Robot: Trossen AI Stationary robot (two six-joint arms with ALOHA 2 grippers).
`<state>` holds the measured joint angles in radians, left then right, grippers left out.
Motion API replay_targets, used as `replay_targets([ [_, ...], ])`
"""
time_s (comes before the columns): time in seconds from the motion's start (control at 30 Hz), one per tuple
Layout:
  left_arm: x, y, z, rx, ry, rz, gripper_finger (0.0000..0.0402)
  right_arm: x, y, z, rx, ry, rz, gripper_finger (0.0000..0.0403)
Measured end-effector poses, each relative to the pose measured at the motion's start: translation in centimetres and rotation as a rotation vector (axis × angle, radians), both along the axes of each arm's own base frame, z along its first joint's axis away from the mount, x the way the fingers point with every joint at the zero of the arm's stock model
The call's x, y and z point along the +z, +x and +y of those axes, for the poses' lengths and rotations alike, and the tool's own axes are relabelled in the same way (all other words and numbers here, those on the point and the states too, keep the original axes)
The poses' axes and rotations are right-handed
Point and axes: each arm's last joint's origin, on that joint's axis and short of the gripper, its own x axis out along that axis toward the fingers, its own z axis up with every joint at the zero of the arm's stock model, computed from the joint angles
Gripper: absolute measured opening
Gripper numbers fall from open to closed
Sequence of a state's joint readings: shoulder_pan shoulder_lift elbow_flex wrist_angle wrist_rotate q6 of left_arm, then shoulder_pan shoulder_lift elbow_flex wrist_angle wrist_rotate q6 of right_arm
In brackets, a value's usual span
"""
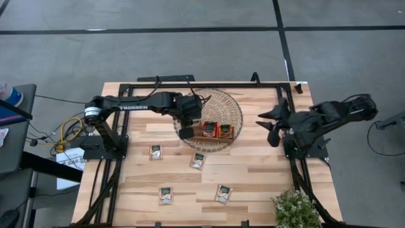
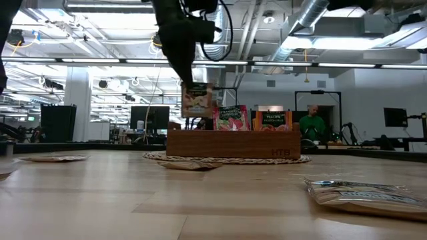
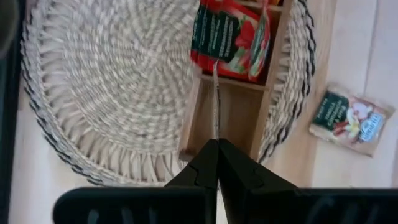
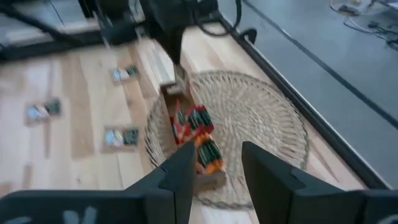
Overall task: Pick & Place Tea
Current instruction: Put the brown tea bag into the left section of the wooden organizer
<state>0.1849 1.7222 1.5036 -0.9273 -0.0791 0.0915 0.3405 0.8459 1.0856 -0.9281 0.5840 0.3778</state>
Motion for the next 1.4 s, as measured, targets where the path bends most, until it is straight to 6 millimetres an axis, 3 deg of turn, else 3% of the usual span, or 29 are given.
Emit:
replay_targets([
  [0.33,-0.9,0.0,1.8,-0.042,-0.081,0.016,0.0000,-0.9,-2.1,-0.7,0.011,0.050,-0.119,0.0123],
  [0.8,-2.6,0.3,4.2,-0.085,-0.141,0.035,0.0000,-0.9,-1.5,-0.5,-0.002,0.065,-0.132,0.0123],
  [1.4,-4.8,1.1,4.9,-0.151,-0.183,0.043,0.0000,-0.8,-1.3,-0.5,-0.009,0.085,-0.155,0.0123],
])
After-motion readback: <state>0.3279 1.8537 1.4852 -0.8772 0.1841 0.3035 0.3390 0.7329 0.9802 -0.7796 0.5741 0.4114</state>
